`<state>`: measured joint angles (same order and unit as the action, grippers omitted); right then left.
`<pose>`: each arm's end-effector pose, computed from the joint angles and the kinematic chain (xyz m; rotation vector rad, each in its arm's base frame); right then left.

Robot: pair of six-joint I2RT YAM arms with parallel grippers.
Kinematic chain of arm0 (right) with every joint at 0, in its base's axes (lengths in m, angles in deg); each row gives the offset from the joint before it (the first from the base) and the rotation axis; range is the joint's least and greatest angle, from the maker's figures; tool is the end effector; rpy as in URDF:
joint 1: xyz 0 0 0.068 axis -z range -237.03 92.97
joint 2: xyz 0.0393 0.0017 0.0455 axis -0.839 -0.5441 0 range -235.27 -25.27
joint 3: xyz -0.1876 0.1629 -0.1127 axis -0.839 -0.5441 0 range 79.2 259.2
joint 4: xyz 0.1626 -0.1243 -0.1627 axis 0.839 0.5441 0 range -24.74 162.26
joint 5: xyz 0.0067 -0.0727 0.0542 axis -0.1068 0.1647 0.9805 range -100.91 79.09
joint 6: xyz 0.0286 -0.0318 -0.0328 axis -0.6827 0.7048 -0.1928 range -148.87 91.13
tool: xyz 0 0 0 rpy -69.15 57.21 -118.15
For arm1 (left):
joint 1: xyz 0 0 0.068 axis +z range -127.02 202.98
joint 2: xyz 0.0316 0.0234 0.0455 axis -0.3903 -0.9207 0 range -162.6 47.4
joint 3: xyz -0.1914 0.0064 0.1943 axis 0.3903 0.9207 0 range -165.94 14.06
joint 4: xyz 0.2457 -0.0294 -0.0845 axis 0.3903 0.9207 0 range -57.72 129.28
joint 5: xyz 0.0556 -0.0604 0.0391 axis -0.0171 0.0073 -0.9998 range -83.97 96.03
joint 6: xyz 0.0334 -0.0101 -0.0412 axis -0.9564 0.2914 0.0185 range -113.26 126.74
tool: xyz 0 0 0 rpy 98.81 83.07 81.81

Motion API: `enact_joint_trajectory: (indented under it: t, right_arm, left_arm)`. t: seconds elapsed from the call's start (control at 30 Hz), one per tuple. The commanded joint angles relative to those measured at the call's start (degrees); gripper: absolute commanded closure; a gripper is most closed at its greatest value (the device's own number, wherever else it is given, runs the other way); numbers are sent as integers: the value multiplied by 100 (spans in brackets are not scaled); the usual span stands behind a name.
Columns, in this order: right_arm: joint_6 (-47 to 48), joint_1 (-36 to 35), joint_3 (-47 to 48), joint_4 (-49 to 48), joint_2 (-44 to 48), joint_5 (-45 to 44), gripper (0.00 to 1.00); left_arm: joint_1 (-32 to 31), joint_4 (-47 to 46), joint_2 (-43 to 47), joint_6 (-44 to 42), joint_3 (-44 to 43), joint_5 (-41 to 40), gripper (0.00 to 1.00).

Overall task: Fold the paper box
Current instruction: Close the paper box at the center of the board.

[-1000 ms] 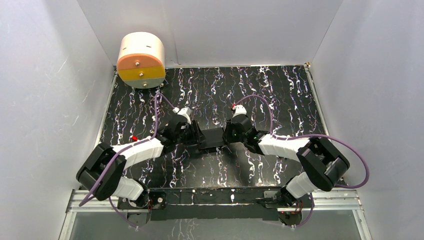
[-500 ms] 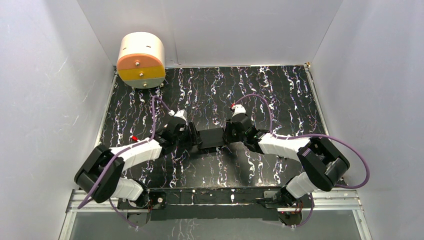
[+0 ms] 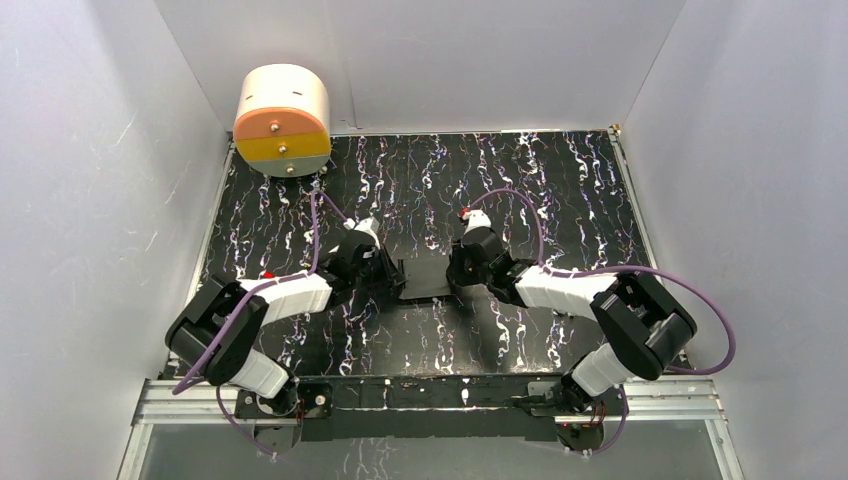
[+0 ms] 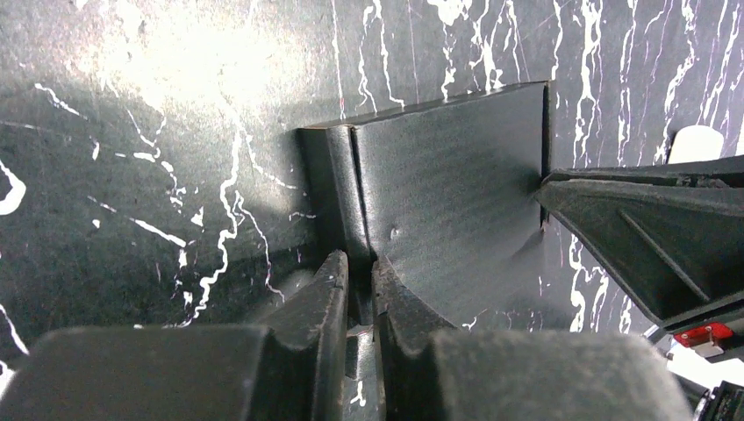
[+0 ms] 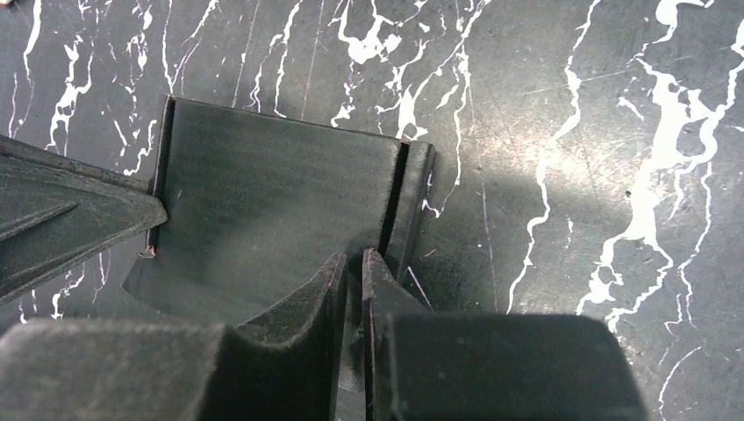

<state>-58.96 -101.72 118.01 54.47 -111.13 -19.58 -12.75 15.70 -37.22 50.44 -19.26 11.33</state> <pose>0.2170 0.2070 0.1738 -0.2004 2.2440 0.5571 0.2296 -0.1692 0.1602 -0.1051 2.3127 -0.8565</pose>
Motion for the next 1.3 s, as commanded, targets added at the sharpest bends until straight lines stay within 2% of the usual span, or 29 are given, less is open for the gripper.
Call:
enact_joint_trajectory:
  t: [0.0, 0.17, 0.3, 0.43, 0.7, 0.77, 1.03, 1.17, 1.27]
  right_arm:
    - [-38, -41, -47, 49, -235, 177, 81]
    - [-60, -12, -147, -91, 81, 90, 79]
    - [69, 131, -163, -14, 478, 39, 70]
    - [93, 261, -304, -54, 754, 40, 65]
    - [54, 306, -515, -318, 403, 212, 63]
    - [36, 300, -525, -344, 196, 341, 64]
    - [-117, 179, -728, -431, -262, 748, 81]
    - [-187, -115, -583, -136, -321, 633, 89]
    - [-285, -402, -450, 295, -264, 322, 90]
  left_arm:
    - [-70, 322, -485, -164, 59, 324, 95]
    - [-74, 548, -575, -306, 92, 76, 100]
    - [-67, 668, -554, -427, 54, -126, 100]
    - [-66, 675, -602, -477, 27, -142, 100]
    - [-73, 508, -745, -507, 52, -21, 99]
    - [-74, 469, -815, -511, 45, 56, 99]
    - [-309, 408, -878, -569, 5, 330, 99]
    - [-624, 463, -788, -493, -48, 375, 100]
    - [-768, 511, -451, -448, 64, 358, 100]
